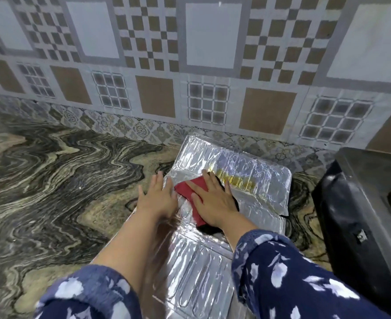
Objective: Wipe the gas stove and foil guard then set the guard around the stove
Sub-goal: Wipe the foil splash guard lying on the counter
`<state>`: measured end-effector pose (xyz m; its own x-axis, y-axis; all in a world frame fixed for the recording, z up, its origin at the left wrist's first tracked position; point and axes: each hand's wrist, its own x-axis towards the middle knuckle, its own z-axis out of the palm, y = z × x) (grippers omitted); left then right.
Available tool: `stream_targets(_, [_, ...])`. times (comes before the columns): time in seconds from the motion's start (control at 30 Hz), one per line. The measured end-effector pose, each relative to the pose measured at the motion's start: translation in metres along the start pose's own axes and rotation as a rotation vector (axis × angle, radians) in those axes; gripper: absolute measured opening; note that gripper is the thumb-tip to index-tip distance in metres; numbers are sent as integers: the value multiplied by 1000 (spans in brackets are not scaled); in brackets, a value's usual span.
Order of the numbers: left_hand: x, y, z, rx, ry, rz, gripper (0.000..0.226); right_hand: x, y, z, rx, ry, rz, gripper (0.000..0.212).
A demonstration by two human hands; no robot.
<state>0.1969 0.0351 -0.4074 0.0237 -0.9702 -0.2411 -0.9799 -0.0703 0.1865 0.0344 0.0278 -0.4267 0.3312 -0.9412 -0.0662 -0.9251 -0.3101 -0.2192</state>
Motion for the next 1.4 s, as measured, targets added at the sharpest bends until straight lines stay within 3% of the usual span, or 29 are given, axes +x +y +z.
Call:
stream_targets(0.27, [22, -1, 20, 60, 6, -4, 63, 73, 10, -5, -48, -3, -53, 50])
stream_targets(0.7, [23, 11, 11, 68, -77, -43, 62, 2, 53, -8, 20, 63, 388, 55])
stream_targets(0.83, [28, 28, 0, 70, -25, 40, 64, -13, 32, -9, 198, 132, 249, 51])
stream_targets(1.03, [41, 36, 9, 62, -90, 62, 70, 7, 48, -13, -50, -26, 89, 50])
stream_targets(1.27, [43, 38, 12, 46, -101, 35, 68, 12, 86, -15, 22, 75, 545, 58])
stream_targets(1.4, [42, 40, 12, 25, -110, 24, 68, -7, 74, -10, 49, 118, 700, 60])
